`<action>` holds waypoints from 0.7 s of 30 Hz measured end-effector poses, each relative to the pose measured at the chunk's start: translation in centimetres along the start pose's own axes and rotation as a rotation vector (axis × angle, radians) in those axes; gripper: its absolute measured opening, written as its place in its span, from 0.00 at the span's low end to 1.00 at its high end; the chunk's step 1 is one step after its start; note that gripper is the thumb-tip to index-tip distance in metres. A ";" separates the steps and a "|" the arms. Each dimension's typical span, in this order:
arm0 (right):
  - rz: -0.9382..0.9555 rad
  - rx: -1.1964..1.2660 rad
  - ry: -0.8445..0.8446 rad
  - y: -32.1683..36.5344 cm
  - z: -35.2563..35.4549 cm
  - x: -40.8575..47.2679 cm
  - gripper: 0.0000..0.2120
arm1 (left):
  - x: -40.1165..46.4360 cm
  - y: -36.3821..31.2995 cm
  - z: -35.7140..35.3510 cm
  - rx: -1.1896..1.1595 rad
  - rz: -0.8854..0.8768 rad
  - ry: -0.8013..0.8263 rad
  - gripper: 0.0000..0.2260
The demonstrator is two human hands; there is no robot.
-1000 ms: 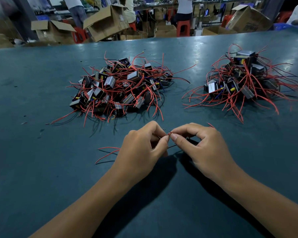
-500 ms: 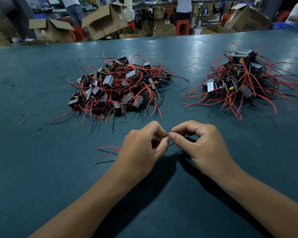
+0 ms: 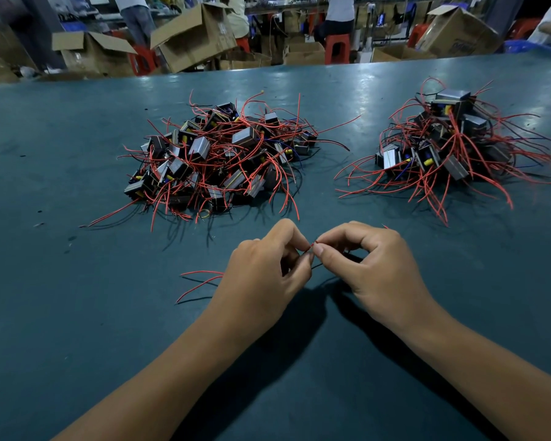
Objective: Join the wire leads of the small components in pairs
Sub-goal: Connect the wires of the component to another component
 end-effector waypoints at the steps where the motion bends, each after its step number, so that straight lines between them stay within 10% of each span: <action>1: -0.001 0.002 -0.001 0.0 0.0 0.0 0.05 | 0.0 0.0 0.1 -0.007 -0.005 -0.006 0.04; 21: 0.010 0.029 -0.017 -0.4 0.1 0.1 0.05 | 0.0 -0.2 0.3 -0.002 -0.050 -0.020 0.01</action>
Point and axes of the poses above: each hand's wrist, its own x-axis towards the middle knuckle, its own z-axis out of the back of the hand, y = z × x, the point moved 3 cm from there along x, towards the middle knuckle
